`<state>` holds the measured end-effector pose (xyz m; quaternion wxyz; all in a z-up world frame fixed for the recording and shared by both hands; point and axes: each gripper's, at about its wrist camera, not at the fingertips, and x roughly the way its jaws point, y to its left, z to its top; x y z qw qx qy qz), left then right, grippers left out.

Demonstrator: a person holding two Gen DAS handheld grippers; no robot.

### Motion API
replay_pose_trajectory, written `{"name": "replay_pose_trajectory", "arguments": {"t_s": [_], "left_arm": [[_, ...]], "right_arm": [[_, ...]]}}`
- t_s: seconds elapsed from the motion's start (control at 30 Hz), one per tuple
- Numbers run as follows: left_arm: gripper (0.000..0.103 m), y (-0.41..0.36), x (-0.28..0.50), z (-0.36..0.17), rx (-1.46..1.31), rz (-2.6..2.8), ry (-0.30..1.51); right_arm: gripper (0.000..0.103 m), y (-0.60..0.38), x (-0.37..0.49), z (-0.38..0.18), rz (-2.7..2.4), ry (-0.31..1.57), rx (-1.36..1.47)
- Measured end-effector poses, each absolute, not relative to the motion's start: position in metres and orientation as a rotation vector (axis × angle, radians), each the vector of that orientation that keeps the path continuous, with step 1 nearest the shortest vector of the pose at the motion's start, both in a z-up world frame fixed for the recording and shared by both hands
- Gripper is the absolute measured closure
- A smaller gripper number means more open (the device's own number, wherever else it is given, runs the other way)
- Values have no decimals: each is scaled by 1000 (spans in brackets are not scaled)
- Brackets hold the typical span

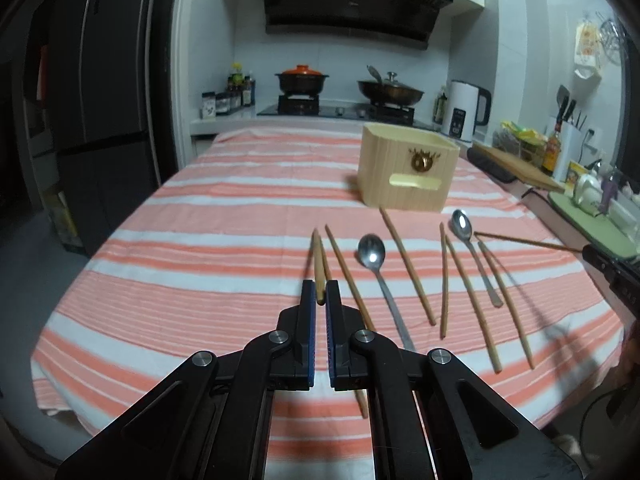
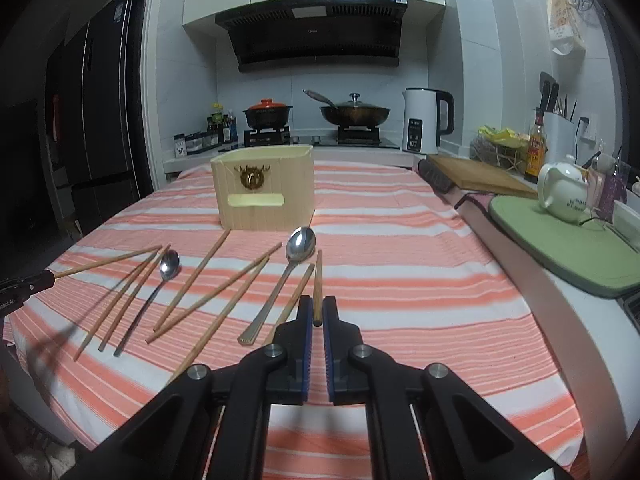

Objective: Organize utensils
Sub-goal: 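Close the left tool on a wooden chopstick while the right tool closes on another, then lift the chopsticks with both tools and carry them over the wooden holder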

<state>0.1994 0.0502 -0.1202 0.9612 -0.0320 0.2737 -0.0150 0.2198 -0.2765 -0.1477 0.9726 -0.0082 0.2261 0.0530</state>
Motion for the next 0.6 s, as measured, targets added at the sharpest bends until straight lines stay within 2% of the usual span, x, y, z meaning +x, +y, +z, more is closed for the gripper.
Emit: {"name": "replay_pose_trajectory", "arguments": {"t_s": [0.37,0.6], "left_arm": [[101,54,211,-43,-69,-102,446],[101,56,227,-17,-82,-130,430]], "right_arm": [[98,-276,231,-84,146,350,-33],[98,-280,246,-59,165,333,-16]]}}
